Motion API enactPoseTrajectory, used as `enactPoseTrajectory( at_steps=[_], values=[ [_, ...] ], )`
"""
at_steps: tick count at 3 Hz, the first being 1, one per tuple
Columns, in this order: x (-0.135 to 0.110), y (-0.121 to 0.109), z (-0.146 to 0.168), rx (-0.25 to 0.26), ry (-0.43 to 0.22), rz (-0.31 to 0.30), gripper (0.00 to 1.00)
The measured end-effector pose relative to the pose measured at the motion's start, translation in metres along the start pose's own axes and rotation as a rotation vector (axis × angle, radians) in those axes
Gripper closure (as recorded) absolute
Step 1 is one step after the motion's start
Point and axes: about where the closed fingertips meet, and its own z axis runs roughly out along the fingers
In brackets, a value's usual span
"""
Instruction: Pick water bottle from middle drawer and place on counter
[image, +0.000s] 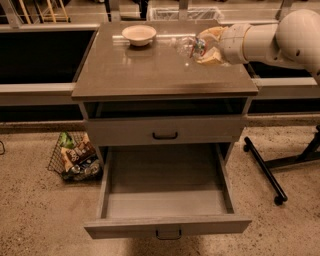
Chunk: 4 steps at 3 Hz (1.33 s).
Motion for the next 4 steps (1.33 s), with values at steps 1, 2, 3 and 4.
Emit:
enactPoseTrajectory(
  at_steps=[1,2,3,4],
  values=[
    [0.025,0.003,0.017,0.023,-0.021,0.174,1.0],
    [0.025,0.003,0.017,0.023,-0.021,0.174,1.0],
    [0.033,0.002,0.031,-0.001,0.0,0.192,1.0],
    [0.044,-0.001,0.044,-0.033,0.021,0.227,1.0]
  ],
)
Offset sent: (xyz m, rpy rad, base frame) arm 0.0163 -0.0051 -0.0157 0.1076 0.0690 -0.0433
